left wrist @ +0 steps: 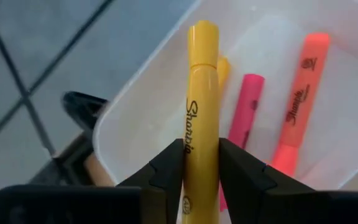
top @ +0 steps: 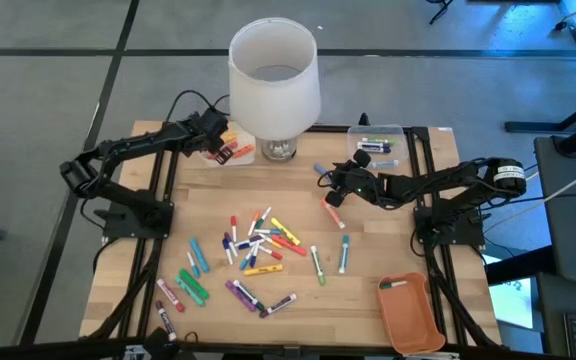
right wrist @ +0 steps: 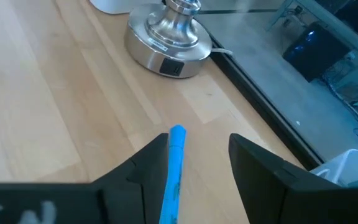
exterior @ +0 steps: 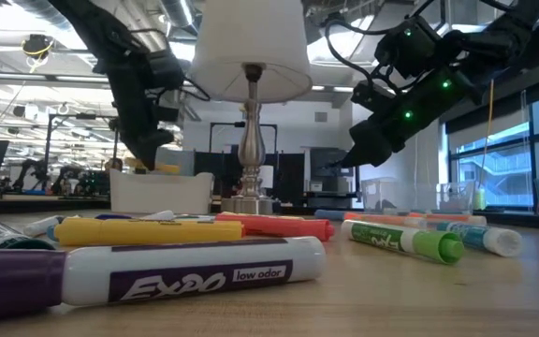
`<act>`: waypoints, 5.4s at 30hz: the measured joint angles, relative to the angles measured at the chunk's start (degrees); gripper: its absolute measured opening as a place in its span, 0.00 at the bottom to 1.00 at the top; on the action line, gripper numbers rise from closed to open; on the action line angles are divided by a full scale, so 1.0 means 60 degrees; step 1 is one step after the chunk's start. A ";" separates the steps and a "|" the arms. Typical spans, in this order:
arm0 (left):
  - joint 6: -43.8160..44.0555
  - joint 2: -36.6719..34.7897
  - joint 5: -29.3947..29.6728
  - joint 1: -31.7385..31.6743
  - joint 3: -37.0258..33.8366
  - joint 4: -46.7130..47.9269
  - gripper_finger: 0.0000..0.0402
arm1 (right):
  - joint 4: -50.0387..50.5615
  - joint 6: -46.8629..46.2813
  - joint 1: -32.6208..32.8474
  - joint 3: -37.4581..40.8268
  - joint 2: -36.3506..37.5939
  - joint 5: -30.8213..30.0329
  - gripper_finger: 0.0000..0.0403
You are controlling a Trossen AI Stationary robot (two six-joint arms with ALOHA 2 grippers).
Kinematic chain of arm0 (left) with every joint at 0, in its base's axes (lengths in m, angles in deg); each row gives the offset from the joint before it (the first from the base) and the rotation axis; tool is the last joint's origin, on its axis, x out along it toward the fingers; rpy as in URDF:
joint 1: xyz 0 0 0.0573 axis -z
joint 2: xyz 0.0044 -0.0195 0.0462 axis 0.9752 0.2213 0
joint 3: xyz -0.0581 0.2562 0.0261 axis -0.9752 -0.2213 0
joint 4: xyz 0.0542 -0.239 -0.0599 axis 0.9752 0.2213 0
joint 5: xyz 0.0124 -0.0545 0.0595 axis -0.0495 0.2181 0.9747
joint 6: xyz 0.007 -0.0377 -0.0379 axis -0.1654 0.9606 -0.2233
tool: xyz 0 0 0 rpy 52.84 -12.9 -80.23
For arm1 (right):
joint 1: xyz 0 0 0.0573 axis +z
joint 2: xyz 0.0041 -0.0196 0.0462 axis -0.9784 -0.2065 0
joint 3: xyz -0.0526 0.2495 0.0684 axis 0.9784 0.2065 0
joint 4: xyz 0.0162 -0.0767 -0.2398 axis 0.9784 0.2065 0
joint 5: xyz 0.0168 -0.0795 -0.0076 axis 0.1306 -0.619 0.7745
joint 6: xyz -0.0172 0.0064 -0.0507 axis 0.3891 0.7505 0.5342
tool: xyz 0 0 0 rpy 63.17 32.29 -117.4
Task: Pick & Place Markers
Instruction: Put the yellow highlighter into the white bin, then put the dark blue highlighter into the white bin
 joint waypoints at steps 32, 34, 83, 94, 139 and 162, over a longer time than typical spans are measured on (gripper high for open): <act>0.1729 -0.1648 0.0308 0.1814 -0.1369 -0.0090 0.32 | 0.4269 -0.2357 -0.2922 -0.1752 -0.0101 0.4277 0.42; 0.1835 -0.1876 0.0307 0.2070 -0.1767 -0.0495 0.32 | 0.4517 -0.2114 -0.2929 -0.2002 -0.0301 0.4248 0.42; 0.4135 -0.3322 0.1577 0.7721 -0.2233 -0.0926 0.32 | 0.5420 -0.2263 -0.0811 -0.2233 -0.0499 0.3188 0.17; 0.4546 -0.3315 0.0636 0.8606 -0.2233 -0.1963 0.32 | 0.1694 -0.2779 0.1985 -0.2076 -0.0548 0.2771 0.17; 0.2570 -0.0933 0.1543 0.9745 -0.2229 -0.7334 0.56 | -0.4073 -0.1285 0.3041 -0.2087 -0.3330 0.2487 0.17; 0.1798 -0.0933 0.0373 0.9598 -0.2229 -0.7352 0.12 | -0.3887 -0.0481 0.3045 -0.2087 -0.3326 0.3206 0.17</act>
